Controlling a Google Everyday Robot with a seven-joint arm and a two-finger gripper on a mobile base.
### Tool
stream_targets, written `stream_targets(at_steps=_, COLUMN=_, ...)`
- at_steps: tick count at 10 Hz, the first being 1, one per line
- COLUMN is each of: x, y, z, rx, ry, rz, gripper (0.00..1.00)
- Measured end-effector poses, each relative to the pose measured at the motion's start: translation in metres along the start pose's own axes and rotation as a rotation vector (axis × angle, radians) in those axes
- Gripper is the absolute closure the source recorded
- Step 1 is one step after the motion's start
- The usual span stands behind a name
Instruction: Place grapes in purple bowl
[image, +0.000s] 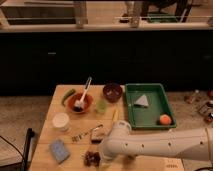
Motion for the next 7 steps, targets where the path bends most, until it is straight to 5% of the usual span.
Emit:
stream_targets(at_steps=4, x=0.004, y=0.0, z=0.008, rx=-0.006, ry=-0.024, rz=0.0, gripper=0.92)
stream_targets(at_steps=7, x=0.007, y=0.0, z=0.009, rx=-0.003, ry=-0.044, rz=-0.002, gripper=1.0)
